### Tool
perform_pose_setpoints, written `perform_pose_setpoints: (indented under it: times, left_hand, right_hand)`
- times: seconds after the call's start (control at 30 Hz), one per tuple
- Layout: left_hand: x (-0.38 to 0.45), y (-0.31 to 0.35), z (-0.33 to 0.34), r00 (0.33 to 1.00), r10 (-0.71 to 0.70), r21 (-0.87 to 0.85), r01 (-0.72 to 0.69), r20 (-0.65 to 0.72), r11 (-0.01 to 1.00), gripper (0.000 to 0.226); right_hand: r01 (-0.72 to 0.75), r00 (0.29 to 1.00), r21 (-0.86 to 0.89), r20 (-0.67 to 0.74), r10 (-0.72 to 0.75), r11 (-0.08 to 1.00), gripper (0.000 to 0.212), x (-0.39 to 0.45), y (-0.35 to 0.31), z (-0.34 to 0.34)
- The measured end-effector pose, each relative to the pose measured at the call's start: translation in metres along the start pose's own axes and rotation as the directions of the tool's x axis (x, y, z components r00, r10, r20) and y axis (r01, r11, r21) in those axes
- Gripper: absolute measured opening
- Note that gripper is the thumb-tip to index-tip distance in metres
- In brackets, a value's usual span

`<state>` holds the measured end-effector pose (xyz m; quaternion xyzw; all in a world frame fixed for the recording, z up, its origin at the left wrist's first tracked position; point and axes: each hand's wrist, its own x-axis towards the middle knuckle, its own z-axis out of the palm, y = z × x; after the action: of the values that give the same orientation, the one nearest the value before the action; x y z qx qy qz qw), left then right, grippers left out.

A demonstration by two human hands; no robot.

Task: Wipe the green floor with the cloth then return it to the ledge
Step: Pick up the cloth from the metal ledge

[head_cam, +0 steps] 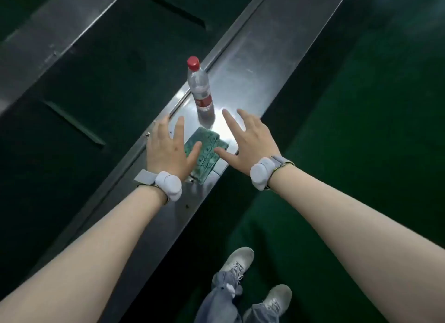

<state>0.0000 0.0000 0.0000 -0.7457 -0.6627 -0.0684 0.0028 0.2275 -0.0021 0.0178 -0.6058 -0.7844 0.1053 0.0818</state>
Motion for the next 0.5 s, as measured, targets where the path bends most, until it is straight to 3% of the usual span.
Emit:
perform_pose_setpoints:
  times: [0.17, 0.33, 0.5]
  left_hand:
    - [-0.025, -0.023, 0.075, 0.98, -0.15, -0.036, 0.156, 0.133, 0.987, 0.072]
    - [-0.03, -0.026, 0.115, 0.933, -0.252, -0.11, 0.287, 0.255, 0.952, 0.068]
    - [-0.03, -0.025, 0.135, 0.927, -0.319, -0.065, 0.337, 0.196, 0.939, 0.056]
  right_hand:
    - [0.018, 0.994, 0.028, 0.11, -0.021, 0.999, 0.089, 0.02, 0.0, 0.085]
    - [-0.005, 0.986, 0.022, 0.168, 0.002, 1.0, 0.079, 0.043, -0.002, 0.127]
    - [-0.14, 0.982, 0.024, 0.129, 0.136, 0.99, 0.06, 0.064, -0.011, 0.158]
